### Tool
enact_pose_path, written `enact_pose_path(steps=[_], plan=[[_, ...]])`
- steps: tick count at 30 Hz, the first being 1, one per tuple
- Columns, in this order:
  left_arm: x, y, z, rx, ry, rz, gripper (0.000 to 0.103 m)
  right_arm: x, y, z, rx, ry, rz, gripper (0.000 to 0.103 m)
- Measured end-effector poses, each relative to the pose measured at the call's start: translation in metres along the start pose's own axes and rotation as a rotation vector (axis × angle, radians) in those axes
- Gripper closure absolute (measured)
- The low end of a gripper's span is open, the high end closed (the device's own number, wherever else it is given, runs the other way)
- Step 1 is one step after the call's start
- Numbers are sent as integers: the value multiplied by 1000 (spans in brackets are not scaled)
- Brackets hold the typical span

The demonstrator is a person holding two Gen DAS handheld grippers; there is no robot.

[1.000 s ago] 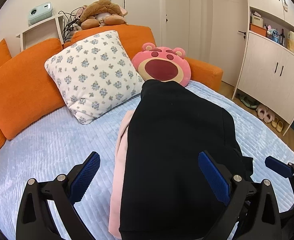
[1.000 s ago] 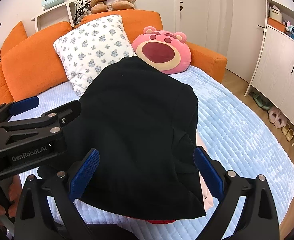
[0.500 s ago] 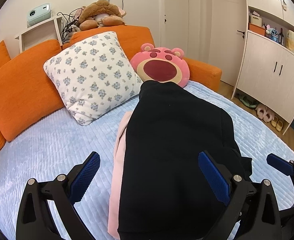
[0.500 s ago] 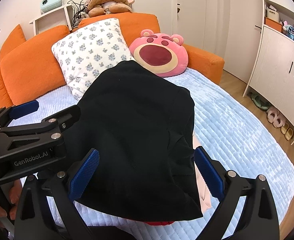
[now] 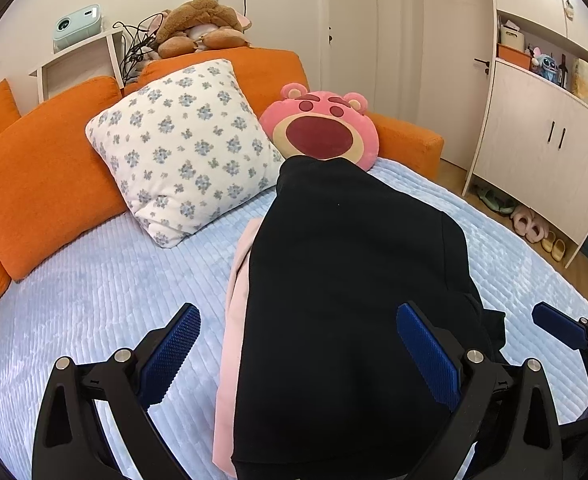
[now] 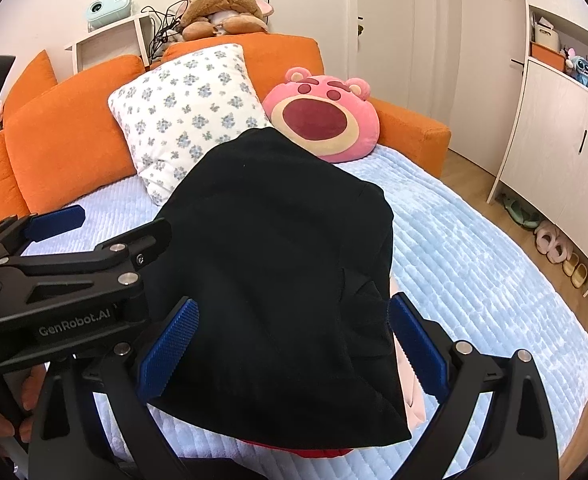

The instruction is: Fold large clothes

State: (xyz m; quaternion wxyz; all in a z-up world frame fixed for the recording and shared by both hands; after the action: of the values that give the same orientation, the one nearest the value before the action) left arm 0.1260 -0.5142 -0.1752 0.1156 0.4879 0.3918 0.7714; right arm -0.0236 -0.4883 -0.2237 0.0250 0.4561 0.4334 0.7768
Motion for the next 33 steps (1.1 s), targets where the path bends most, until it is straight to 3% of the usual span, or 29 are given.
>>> enact_pose_path(steps=[33], plan=[[-1,-7,-6,-16,-14,0,3,-6,5,-2,0,-4,-3,8]])
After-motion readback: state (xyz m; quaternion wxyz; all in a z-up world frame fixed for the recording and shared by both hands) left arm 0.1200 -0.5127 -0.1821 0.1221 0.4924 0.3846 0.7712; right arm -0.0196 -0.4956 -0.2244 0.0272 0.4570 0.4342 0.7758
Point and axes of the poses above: each gripper's, at about its wrist camera, not at the fingertips, and x roughly against the way its jaws point, z to its left, y to its top, the point moved 9 cm from there along -x, roughly the way its jaws point, and after that the axes turned 15 degrees about -x, right-handed, at the moved point
